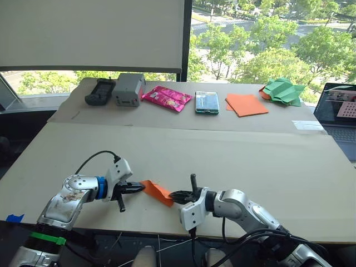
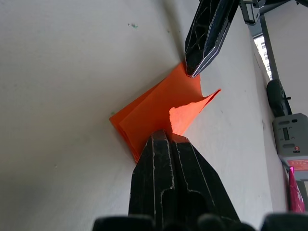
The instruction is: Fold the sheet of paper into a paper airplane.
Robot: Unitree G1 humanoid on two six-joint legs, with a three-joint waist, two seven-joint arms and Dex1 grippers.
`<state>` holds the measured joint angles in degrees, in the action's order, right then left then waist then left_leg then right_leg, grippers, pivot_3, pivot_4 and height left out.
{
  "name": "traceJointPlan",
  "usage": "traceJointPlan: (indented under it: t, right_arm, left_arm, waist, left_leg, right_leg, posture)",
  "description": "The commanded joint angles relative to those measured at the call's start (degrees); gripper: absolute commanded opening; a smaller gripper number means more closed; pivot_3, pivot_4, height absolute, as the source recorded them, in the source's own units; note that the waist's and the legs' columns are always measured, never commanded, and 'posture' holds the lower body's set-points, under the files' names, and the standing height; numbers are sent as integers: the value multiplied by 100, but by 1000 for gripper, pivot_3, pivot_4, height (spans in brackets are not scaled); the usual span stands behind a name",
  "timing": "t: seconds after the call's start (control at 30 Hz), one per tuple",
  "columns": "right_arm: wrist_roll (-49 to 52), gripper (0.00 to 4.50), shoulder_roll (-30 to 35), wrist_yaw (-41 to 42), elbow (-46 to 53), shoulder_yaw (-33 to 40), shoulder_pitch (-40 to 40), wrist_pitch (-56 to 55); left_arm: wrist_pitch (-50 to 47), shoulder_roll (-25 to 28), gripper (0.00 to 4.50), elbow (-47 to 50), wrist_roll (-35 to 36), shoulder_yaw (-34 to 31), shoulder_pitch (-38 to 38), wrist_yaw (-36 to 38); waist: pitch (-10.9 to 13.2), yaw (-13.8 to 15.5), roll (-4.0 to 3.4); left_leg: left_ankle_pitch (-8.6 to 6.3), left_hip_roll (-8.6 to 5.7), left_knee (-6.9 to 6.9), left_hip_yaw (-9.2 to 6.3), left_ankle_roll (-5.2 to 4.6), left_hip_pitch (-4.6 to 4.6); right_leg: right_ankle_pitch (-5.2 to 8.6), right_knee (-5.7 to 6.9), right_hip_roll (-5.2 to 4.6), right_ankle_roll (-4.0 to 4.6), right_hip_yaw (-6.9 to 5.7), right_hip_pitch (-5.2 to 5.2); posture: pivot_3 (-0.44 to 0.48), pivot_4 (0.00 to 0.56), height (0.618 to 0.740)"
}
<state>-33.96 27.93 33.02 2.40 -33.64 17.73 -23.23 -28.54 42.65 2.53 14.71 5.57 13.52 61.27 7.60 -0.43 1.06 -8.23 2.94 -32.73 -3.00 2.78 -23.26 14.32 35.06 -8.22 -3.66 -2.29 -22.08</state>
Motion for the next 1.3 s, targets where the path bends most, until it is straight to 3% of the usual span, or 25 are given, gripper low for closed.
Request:
traceJointPlan:
  t: [0.03, 0.13, 0.3, 0.77, 1.03, 1.3]
  right_arm:
    - [-223, 17, -15, 1, -203, -149, 21, -111]
    - [-280, 17, 0, -12, -244, -129, 38, -178]
    - [-355, 17, 11, -49, -262, -129, 55, -211]
    - [-41, 17, -112, 295, -11, 35, -89, 298]
    - [679, 2585, -219, 931, 781, 336, -117, 1045]
    - [1576, 2585, -126, 1717, 1709, 694, -131, 2143]
  left_arm:
    - [-354, 7, 0, 465, 386, -349, 568, -71]
    - [-635, -148, 0, 665, 614, -327, 784, -170]
    - [-476, -262, 0, 629, 395, 74, 658, -201]
    - [-99, -4, 0, 564, 137, 365, 309, 18]
    - [83, -41, 0, 468, -26, 496, 183, -9]
    - [186, -99, 0, 262, -164, 548, 125, -33]
  waist:
    - [1, -8, 11]
    - [0, -20, 25]
    - [-3, -57, 11]
    - [1, -27, 15]
    - [5, -15, 5]
    - [7, 64, 1]
  left_leg:
    - [0, 0, 0, 0, 0, -1]
    - [0, 0, 0, -1, 0, 0]
    - [13, -2, 0, 4, -21, 23]
    - [0, 7, 0, -1, 0, 15]
    - [1, 7, 0, 0, -2, 9]
    - [1, 6, -2, 2, -1, -3]
  right_leg:
    - [0, 0, 0, 0, -1, -1]
    - [0, -2, 0, 0, -1, 4]
    - [0, -2, 1, -1, 9, 26]
    - [1, -4, 13, 2, 9, 21]
    - [1, -1, 14, 2, 10, 14]
    - [1, -4, 13, 2, 10, 4]
  posture:
    - [0, 150, 702]
    - [0, 150, 702]
    - [0, 150, 702]
    - [0, 150, 702]
    - [0, 150, 702]
    - [0, 150, 702]
